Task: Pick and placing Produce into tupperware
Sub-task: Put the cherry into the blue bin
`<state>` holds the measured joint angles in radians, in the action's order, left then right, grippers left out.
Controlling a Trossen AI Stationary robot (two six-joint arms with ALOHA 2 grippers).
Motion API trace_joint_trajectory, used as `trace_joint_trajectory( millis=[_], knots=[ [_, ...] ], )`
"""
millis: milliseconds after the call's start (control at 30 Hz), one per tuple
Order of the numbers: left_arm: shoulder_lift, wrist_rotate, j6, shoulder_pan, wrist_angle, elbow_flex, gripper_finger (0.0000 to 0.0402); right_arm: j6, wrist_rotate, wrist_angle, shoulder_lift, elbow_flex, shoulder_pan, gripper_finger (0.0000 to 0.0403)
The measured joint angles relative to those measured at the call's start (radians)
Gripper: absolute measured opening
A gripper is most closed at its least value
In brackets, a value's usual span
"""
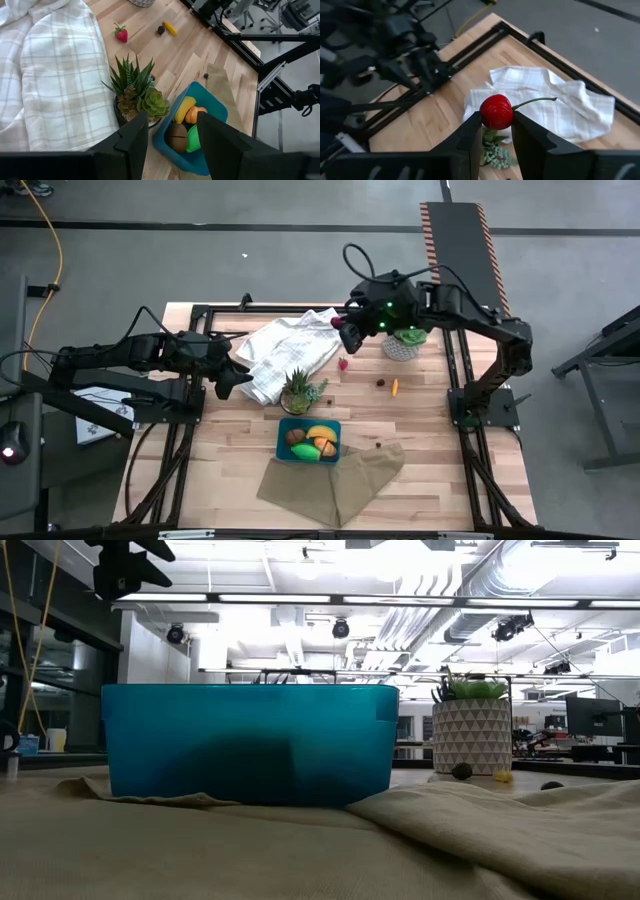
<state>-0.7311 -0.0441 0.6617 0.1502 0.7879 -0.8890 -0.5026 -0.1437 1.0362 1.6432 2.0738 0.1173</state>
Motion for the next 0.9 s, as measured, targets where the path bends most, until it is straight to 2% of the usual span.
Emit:
trace_joint_trajectory(
  millis=[200, 533, 900],
  knots=[
    [0.000, 0.000, 0.000, 0.000, 0.000, 0.000, 0.0156, 0.094, 0.072, -0.002, 0.000, 0.030, 0.000, 0.0085],
    [0.000, 0.000, 0.002, 0.000, 0.000, 0.000, 0.0156, 0.225, 0.283, -0.009, 0.000, 0.033, -0.008, 0.0085],
    [0.000, 0.000, 0.002, 0.000, 0.000, 0.000, 0.0156, 0.328, 0.358, -0.048, 0.030, 0.034, -0.088, 0.0085]
  ],
)
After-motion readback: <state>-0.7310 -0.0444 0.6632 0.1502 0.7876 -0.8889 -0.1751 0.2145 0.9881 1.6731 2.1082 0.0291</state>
